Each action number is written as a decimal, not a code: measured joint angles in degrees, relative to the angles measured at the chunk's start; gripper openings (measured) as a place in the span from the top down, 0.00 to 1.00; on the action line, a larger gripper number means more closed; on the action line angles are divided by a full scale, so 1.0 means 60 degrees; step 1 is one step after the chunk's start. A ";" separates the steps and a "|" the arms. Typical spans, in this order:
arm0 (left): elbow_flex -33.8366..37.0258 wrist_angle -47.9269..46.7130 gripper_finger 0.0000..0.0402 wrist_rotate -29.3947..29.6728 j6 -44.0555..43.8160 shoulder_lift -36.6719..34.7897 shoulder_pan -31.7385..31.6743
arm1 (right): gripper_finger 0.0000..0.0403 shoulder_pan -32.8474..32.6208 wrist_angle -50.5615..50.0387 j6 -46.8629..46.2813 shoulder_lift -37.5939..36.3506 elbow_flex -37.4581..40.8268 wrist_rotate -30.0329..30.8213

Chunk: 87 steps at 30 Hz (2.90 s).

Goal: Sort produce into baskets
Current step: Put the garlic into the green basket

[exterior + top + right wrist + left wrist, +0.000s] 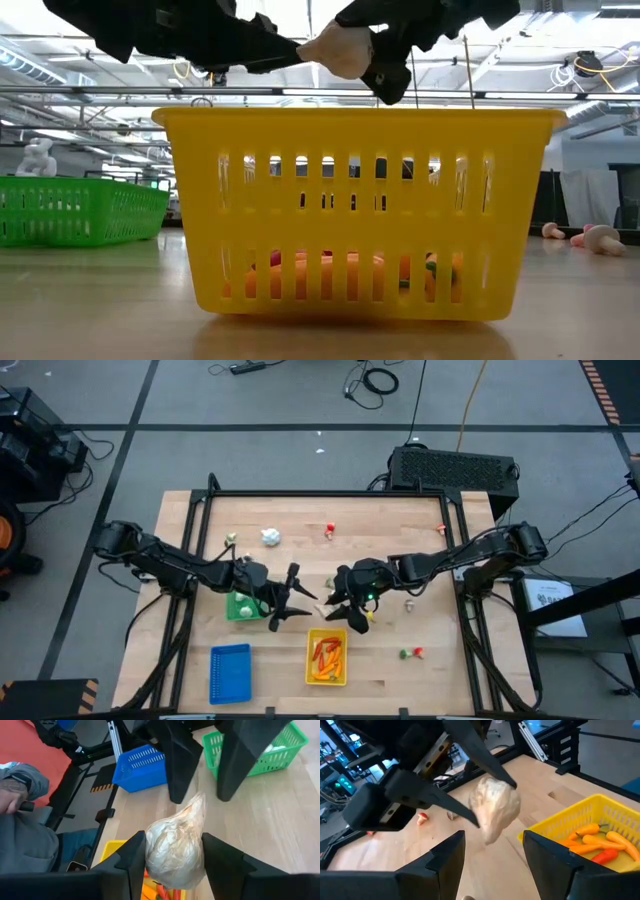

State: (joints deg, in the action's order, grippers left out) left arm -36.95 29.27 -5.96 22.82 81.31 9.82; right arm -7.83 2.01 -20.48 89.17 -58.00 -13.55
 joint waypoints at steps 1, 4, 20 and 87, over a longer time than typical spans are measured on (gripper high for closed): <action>0.0000 0.0044 0.48 -0.0002 0.0001 0.0001 0.0009 | 0.60 0.0008 -0.0001 -0.0001 0.0000 0.0000 0.0001; 0.0000 0.0088 0.48 0.0027 -0.0002 -0.0005 0.0007 | 0.60 0.0048 0.0002 0.0018 0.0000 0.0001 -0.0003; 0.0000 0.0121 0.52 0.0519 -0.0006 -0.0002 -0.0008 | 0.60 0.0369 0.0177 0.0352 0.0000 0.0001 -0.0016; -0.0011 -1.2982 0.97 0.2456 -0.9499 -0.5561 0.0744 | 0.18 0.1493 -0.0352 0.2035 0.0000 0.0005 0.0335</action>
State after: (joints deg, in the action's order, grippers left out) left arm -37.01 -48.62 8.77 -34.17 47.94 14.29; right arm 1.13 -0.10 -8.28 89.17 -57.98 -11.53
